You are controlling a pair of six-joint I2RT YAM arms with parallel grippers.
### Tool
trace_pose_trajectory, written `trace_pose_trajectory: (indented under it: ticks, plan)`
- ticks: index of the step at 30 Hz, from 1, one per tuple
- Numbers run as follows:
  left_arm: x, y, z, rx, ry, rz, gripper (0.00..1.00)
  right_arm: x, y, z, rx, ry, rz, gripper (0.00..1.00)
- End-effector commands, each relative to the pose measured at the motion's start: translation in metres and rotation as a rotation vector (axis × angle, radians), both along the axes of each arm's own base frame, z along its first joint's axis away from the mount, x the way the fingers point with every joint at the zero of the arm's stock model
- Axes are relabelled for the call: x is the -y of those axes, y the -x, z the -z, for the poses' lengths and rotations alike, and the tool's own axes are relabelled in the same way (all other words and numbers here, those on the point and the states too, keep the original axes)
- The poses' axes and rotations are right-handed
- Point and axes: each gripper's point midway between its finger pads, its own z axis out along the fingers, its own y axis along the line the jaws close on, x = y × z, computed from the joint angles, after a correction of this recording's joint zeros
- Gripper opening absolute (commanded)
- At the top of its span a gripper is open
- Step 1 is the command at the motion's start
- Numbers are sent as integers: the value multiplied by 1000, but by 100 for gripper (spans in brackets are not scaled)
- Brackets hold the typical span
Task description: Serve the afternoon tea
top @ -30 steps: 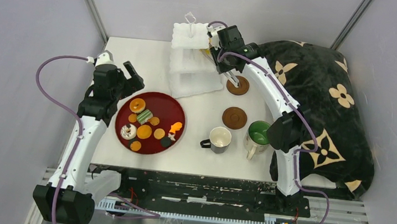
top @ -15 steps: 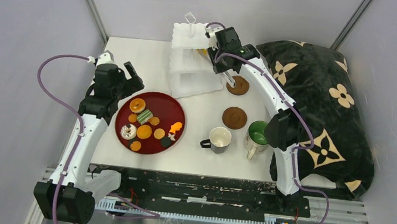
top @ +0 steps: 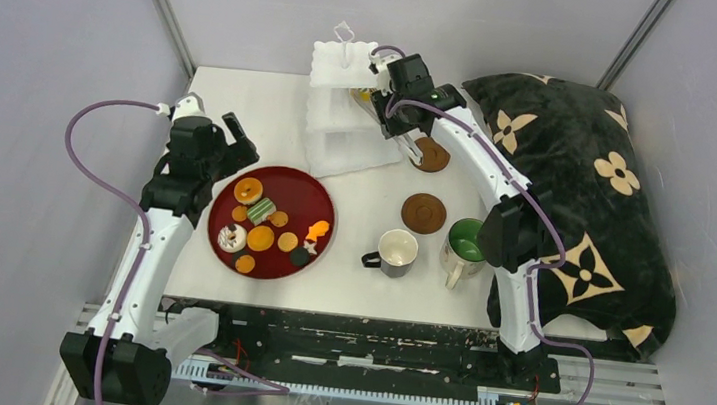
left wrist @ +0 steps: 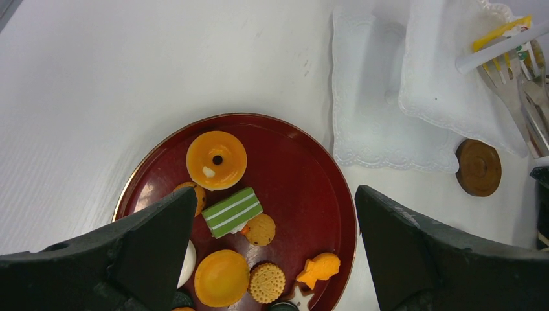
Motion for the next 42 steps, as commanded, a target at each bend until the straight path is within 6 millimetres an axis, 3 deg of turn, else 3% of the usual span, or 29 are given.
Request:
trace_pose_trajectory:
  ticks: [1, 16, 24, 30, 37, 42]
  plan:
    - [-4, -2, -26, 77, -25, 4, 99, -3, -5, -46, 104, -83, 6, 50]
    - [-7, 4, -27, 69, -30, -11, 99, 9, 9, -67, 152, -98, 10, 55]
    - [-1, 4, -25, 61, -4, 5, 99, 19, 28, -63, 130, -93, 6, 54]
    - [1, 5, -23, 58, 9, 13, 99, 29, 51, -68, 129, -114, 3, 36]
    - [4, 7, -22, 61, 28, 18, 99, 45, 88, -86, 153, -140, -14, 15]
    - [4, 8, -15, 49, 36, 11, 99, 32, 130, -82, 115, -123, -102, 13]
